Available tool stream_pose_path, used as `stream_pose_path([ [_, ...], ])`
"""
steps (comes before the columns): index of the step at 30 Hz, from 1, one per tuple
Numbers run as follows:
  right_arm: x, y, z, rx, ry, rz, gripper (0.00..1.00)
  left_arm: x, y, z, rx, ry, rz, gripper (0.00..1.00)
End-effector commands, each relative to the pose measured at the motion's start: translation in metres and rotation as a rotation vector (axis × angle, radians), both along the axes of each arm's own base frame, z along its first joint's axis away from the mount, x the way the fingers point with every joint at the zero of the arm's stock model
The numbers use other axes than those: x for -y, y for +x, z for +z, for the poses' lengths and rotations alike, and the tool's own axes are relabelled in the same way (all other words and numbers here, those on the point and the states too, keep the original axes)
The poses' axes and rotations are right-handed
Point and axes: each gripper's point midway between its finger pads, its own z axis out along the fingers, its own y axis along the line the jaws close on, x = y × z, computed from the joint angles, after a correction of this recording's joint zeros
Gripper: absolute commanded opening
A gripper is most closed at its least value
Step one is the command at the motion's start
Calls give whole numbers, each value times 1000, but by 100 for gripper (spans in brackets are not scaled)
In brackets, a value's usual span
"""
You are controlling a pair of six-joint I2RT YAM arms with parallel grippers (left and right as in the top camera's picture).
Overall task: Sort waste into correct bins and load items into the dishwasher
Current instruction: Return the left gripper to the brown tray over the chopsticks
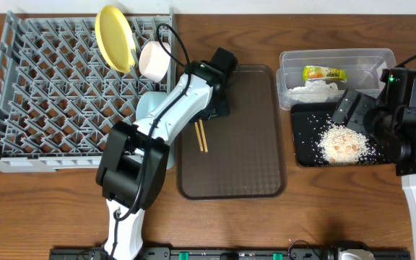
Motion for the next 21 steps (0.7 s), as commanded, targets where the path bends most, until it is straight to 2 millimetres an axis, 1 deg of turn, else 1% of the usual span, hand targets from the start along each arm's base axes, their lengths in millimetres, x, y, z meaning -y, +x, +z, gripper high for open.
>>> stream_pose_path([
  [1,5,0,3,4,-6,-24,99,-5,-1,-5,-11,15,37,66],
  [5,5,0,3,4,-6,-24,99,-4,-2,-7,-12,16,35,63],
  [11,5,0,3,5,-6,-24,99,-3,-1,-17,-9,9,70,63],
  [17,5,0,3,5,-6,-24,99,4,16,-15,57,-20,67,63],
  [21,5,0,3,4,-6,-24,99,9,27,-19,94,-35,70,63],
])
